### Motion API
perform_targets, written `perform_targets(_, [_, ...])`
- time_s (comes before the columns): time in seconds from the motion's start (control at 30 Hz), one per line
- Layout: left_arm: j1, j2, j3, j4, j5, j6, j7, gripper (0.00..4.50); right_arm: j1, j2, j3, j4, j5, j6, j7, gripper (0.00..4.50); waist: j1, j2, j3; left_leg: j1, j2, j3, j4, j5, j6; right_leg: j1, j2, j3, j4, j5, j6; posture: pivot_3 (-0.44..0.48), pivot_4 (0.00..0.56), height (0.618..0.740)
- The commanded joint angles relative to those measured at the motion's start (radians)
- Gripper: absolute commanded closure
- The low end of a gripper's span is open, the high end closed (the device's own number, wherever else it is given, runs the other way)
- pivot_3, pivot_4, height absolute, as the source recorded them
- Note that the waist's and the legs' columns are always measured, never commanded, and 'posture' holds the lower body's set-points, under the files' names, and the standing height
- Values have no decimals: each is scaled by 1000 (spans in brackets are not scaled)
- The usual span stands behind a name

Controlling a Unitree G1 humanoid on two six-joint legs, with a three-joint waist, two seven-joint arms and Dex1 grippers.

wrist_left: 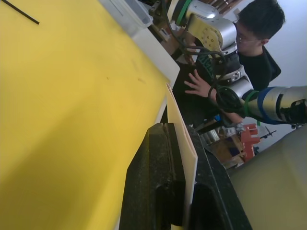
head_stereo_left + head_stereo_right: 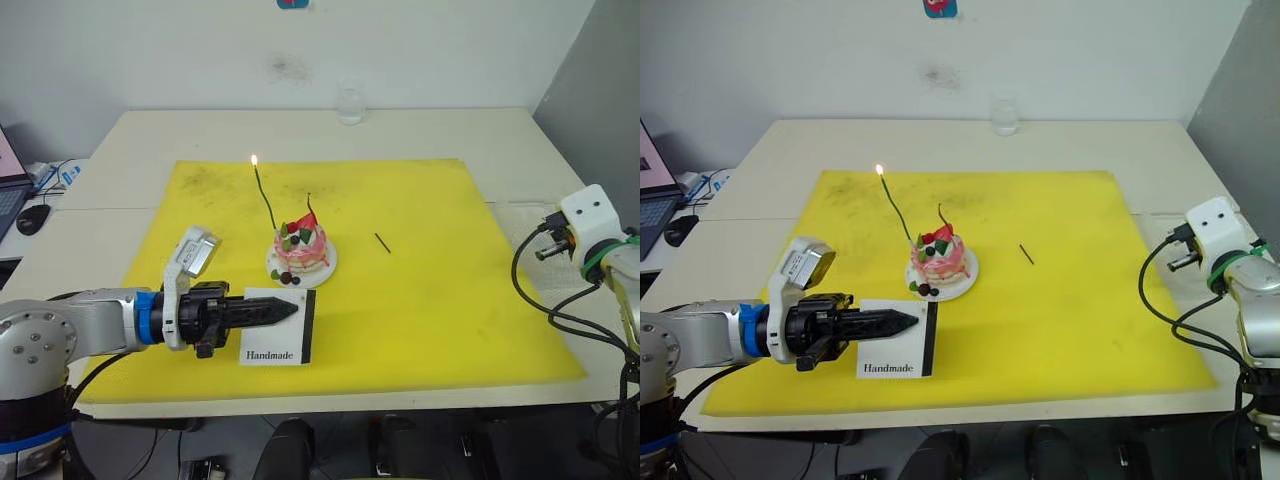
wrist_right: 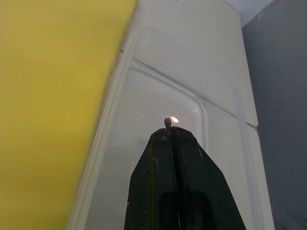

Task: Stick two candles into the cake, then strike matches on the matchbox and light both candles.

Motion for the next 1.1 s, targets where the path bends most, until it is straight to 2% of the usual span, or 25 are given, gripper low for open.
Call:
perform_targets(0.03, [-24,-16,-15,3,10,-44,42,4500,-28,-13,-4,20,-27,-27,-28,4472,0,0,0,0,0,1,0,0,0,0,0,0,0,0,0,0,150,740])
perform_targets(0.13, [-33,-23,-27,-7,4,-59,56,4500,-42,4,5,43,-36,-24,-48,3852,-2,0,0,0,0,1,0,0,0,0,0,1,0,0,0,0,150,740])
perform_targets(0.27, [-24,-25,-29,-11,5,-81,71,4500,-38,24,9,11,-37,-16,-58,2380,-2,0,0,0,0,1,0,0,0,0,1,2,0,0,0,0,150,740])
perform_targets(0.37, [-15,-22,-28,-14,3,-89,74,4500,-40,34,-2,-12,-37,-20,-71,1450,-2,0,0,0,0,1,0,0,0,0,0,2,0,0,0,0,150,740])
perform_targets(0.5, [-5,-17,-22,-18,-5,-94,86,4500,-43,10,-43,-92,-48,-75,-86,29,-4,0,0,1,0,2,0,0,0,0,1,3,0,0,0,0,150,740])
perform_targets(0.67, [12,-6,-19,-25,-26,-94,103,4500,-79,-11,-86,-268,52,-67,20,29,-3,0,0,0,0,2,0,0,0,-1,1,3,0,0,0,0,150,740])
perform_targets(0.87, [-6,5,-27,8,-55,-80,133,4500,-90,97,-73,-423,237,-9,95,29,-1,0,0,1,1,-1,0,0,0,0,1,1,0,0,0,0,150,740])
perform_targets(1.0, [18,31,-18,32,-63,-69,137,4500,3,210,22,-496,254,-46,72,29,0,0,0,0,1,-1,0,0,0,0,1,1,0,0,0,0,150,740])
perform_targets(1.1, [48,49,-12,41,-45,-69,130,4500,51,298,125,-466,207,-152,49,29,-2,0,0,0,1,0,0,0,0,-1,1,1,0,0,0,0,150,740])
